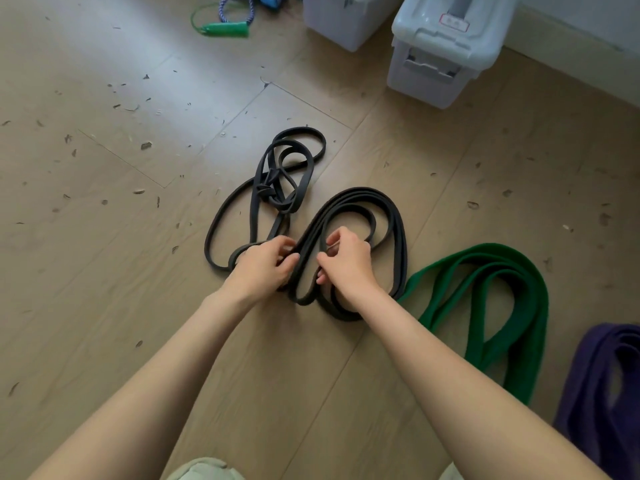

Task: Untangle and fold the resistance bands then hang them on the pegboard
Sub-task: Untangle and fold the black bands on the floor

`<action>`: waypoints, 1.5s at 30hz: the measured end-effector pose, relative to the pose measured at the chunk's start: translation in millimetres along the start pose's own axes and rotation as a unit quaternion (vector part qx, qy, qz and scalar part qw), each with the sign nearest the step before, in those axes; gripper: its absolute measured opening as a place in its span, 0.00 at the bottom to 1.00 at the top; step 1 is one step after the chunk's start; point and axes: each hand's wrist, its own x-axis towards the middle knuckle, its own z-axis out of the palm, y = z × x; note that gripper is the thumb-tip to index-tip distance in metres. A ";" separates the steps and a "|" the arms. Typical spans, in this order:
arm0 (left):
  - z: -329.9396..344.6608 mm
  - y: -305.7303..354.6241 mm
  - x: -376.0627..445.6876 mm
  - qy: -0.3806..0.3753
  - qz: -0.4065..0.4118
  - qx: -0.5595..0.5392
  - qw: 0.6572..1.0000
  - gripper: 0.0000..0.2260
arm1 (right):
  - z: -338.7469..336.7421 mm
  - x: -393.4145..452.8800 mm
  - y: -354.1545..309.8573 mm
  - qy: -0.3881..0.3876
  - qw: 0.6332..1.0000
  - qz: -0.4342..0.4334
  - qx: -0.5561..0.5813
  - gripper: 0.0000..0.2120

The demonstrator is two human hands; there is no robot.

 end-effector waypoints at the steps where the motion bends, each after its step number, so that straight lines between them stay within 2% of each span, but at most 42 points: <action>1: -0.9 -0.4 0.1 -0.010 -0.010 -0.019 1.000 0.22 | 0.0 3.4 -1.3 0.008 0.999 0.022 0.023 0.08; 3: -2.4 0.7 -0.4 -0.066 -0.045 -0.054 0.995 0.40 | -2.9 10.6 -4.9 0.026 0.996 0.058 0.062 0.10; 4: -1.4 2.9 -1.6 -0.094 -0.052 -0.027 0.994 0.48 | -4.8 13.0 -6.7 0.032 0.994 0.065 0.077 0.10; 6: 6.0 4.9 -5.0 -0.111 -0.041 0.079 0.990 0.54 | -6.8 12.8 -9.7 0.007 0.991 0.070 0.114 0.11; 9: 10.8 0.2 -5.5 -0.062 -0.010 0.117 0.991 0.47 | -4.6 1.1 -12.0 -0.101 0.978 0.090 0.162 0.11; 11: 6.0 -7.1 -4.2 -0.048 0.010 0.131 0.990 0.42 | -5.2 -3.0 -11.0 -0.124 0.982 0.079 0.117 0.11; 12: 3.1 -9.9 -4.4 -0.050 0.017 0.147 0.988 0.41 | -7.8 -2.3 -9.8 -0.105 0.989 0.059 0.088 0.10; 14: 1.5 -13.3 -5.4 -0.056 0.023 0.173 0.983 0.40 | -18.7 5.3 -5.5 -0.011 0.999 -0.022 -0.027 0.09; 16: 6.8 -11.8 -9.1 -0.046 0.023 0.194 0.980 0.42 | -34.5 17.9 -1.7 0.103 0.974 -0.094 -0.178 0.10; 17: 10.9 -10.5 -10.6 -0.035 0.019 0.207 0.978 0.42 | -41.2 24.3 -0.1 0.133 0.958 -0.107 -0.230 0.13; 20: 24.5 -7.1 -12.7 0.006 -0.004 0.243 0.970 0.42 | -48.7 44.5 5.1 0.120 0.925 -0.105 -0.344 0.17; 23: 34.1 -5.0 -13.8 0.051 -0.023 0.279 0.959 0.39 | -50.9 60.8 5.8 0.114 0.894 -0.127 -0.414 0.10; 27: 43.5 -0.7 -12.7 0.110 0.006 0.338 0.935 0.31 | -68.6 78.2 3.9 0.157 0.869 -0.147 -0.446 0.10; 29: 47.1 1.3 -11.5 0.116 0.018 0.346 0.931 0.30 | -74.0 81.4 4.0 0.156 0.872 -0.151 -0.438 0.12; 31: 47.9 0.5 -11.4 0.114 0.012 0.340 0.933 0.30 | -74.5 79.0 5.7 0.154 0.882 -0.132 -0.425 0.20; 34: 47.5 -2.4 -12.4 0.109 -0.001 0.320 0.941 0.32 | -74.7 77.3 11.0 0.120 0.925 -0.043 -0.359 0.29; 35: 47.5 -2.0 -12.4 0.108 0.000 0.316 0.943 0.31 | -76.0 78.8 11.9 0.091 0.938 -0.015 -0.335 0.28; 37: 48.1 0.2 -12.6 0.101 0.008 0.307 0.946 0.28 | -80.0 83.3 12.2 0.065 0.947 -0.008 -0.313 0.19; 40: 50.5 2.2 -14.9 0.094 0.017 0.293 0.951 0.26 | -84.8 90.2 7.9 0.134 0.946 -0.029 -0.294 0.11; 42: 52.5 2.5 -16.0 0.091 0.018 0.294 0.951 0.26 | -86.7 93.7 7.3 0.147 0.948 0.001 -0.282 0.13; 45: 55.0 2.9 -16.6 0.084 0.008 0.299 0.950 0.28 | -87.3 88.2 9.9 0.094 0.972 0.034 -0.211 0.24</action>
